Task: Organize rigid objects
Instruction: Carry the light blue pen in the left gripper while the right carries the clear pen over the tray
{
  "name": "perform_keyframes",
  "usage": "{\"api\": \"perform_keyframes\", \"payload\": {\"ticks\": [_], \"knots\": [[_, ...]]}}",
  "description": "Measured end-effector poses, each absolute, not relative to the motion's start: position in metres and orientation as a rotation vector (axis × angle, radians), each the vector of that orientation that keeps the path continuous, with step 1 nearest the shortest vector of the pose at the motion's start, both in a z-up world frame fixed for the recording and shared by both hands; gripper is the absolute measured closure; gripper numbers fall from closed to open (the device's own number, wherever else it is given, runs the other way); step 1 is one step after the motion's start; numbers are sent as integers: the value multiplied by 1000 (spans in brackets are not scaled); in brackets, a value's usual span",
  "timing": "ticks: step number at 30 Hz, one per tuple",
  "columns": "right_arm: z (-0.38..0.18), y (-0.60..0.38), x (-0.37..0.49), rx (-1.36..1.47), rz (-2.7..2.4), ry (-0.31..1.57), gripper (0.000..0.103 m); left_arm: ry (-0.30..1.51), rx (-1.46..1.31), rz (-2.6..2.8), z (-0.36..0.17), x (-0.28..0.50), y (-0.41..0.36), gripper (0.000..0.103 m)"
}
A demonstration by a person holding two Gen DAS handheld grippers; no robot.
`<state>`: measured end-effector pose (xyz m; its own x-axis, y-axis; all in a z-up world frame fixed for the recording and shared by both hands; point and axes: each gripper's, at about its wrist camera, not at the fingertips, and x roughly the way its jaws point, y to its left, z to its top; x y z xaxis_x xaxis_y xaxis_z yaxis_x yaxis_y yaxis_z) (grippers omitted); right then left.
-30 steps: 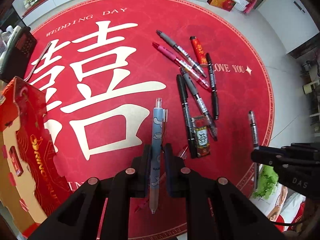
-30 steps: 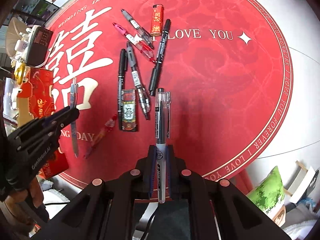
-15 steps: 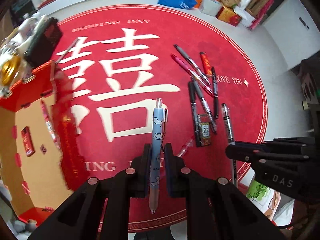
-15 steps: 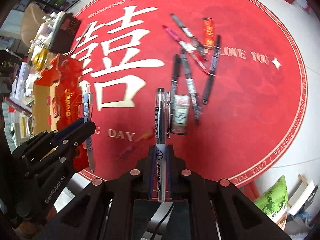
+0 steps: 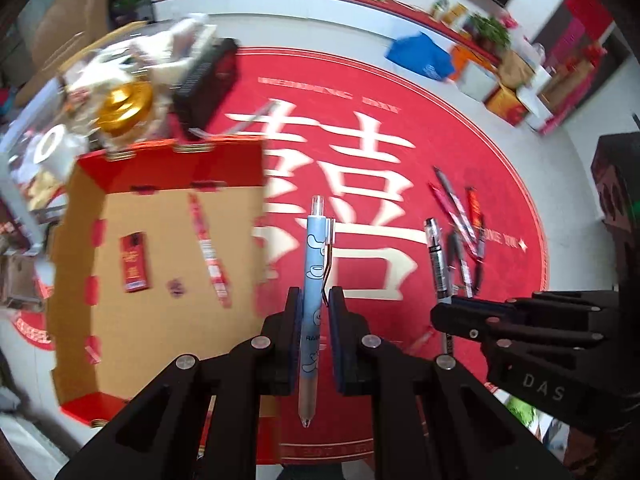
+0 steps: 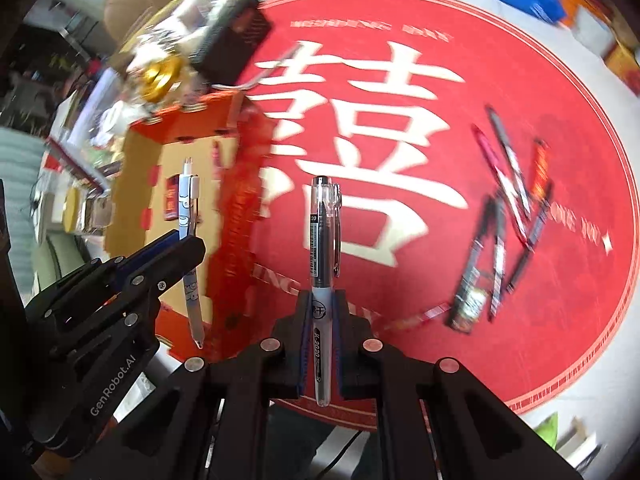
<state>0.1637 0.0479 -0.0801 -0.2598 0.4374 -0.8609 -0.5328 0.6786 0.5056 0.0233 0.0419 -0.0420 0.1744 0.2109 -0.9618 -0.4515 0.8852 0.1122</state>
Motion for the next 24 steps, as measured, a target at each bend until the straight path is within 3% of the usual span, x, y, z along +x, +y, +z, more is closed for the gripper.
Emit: {"api": "perform_keyframes", "payload": {"ticks": [13, 24], "knots": [[-35, 158, 114, -164, 1172, 1454, 92, 1288, -261, 801, -12, -42, 141, 89], [-36, 188, 106, -202, 1159, 1458, 92, 1300, -288, 824, -20, -49, 164, 89]]}}
